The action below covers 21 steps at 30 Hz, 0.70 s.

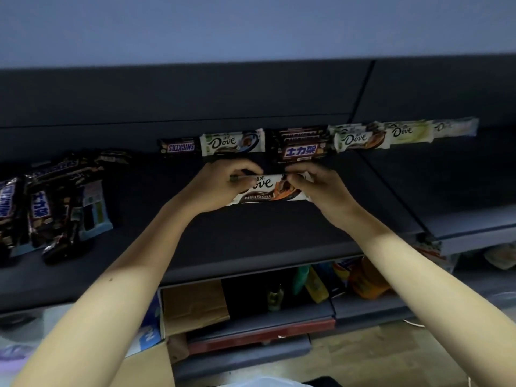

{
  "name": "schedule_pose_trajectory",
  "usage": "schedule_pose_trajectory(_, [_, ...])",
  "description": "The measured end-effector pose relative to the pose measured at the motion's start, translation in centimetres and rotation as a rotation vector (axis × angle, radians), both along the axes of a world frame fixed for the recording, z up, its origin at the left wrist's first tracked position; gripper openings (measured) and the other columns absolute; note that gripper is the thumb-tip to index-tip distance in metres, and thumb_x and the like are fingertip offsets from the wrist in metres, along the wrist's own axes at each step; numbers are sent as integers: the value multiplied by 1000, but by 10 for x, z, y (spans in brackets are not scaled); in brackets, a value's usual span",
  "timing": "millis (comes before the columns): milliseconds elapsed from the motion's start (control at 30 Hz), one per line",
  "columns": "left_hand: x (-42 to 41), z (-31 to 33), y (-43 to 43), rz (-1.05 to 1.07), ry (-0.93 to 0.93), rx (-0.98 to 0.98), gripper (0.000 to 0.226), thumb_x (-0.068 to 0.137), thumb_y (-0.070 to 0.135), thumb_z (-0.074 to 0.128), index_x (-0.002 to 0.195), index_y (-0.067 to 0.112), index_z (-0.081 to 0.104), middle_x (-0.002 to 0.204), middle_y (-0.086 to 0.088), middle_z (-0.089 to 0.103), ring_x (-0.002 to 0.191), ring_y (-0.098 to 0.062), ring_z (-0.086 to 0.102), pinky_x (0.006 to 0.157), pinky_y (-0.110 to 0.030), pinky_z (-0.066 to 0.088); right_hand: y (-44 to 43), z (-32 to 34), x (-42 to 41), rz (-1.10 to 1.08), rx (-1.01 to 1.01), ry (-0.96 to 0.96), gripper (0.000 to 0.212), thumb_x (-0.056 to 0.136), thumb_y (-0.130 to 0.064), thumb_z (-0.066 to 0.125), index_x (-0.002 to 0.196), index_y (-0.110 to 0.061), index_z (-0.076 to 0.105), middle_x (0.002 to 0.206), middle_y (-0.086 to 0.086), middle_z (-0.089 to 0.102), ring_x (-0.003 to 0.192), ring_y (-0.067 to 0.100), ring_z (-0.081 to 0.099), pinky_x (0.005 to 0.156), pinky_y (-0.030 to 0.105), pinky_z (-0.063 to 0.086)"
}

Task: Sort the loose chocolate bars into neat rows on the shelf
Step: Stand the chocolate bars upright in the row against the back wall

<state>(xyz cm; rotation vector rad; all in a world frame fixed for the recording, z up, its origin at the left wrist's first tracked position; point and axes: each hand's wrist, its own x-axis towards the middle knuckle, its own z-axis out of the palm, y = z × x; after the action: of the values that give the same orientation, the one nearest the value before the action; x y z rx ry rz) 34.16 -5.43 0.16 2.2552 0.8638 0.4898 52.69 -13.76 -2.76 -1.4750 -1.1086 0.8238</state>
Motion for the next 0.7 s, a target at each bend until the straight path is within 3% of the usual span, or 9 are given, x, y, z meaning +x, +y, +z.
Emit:
schedule_pose_trajectory(133, [7,-8,-3,80,-71,-6,16,91,24,56,104,31,63,89,20,60,74,14,55,59,2,37,-1,-3,13,121,-55,238,16,91,-6,53,100,-17,60,105,8,62,96,18,63,89,35,53])
schedule_pose_trajectory(267, [13,-14,-5,217,-252,-65,18,91,26,56,107,31,60,91,21,61,81,10,57,70,-6,43,-1,-5,22,40,-6,114,16,90,-4,56,94,-17,64,93,2,64,89,13,62,88,31,50])
schedule_pose_trajectory(333, [16,-16,-4,349,-449,-214,19,96,28,46,111,31,56,101,14,62,92,1,59,79,-19,49,0,-5,26,-6,28,116,17,88,-2,58,91,-18,65,93,1,65,90,13,62,91,34,49])
schedule_pose_trajectory(400, [18,-16,-4,478,-574,-357,24,100,29,35,117,26,52,110,7,59,91,-6,60,75,-26,51,1,-5,31,-12,36,125,18,88,-2,58,92,-17,66,96,4,66,93,17,63,94,36,49])
schedule_pose_trajectory(533, [19,-23,-7,539,-517,-412,31,100,35,29,120,25,50,104,10,58,87,-4,59,73,-23,47,3,-7,36,19,25,136,18,89,-2,57,94,-16,65,95,3,67,91,14,64,94,36,49])
schedule_pose_trajectory(700, [24,-33,-14,506,-431,-400,22,98,37,36,110,28,52,96,11,59,89,-4,57,73,-22,48,8,-5,39,58,14,142,20,89,-3,57,90,-21,65,91,-2,67,87,9,64,93,35,50])
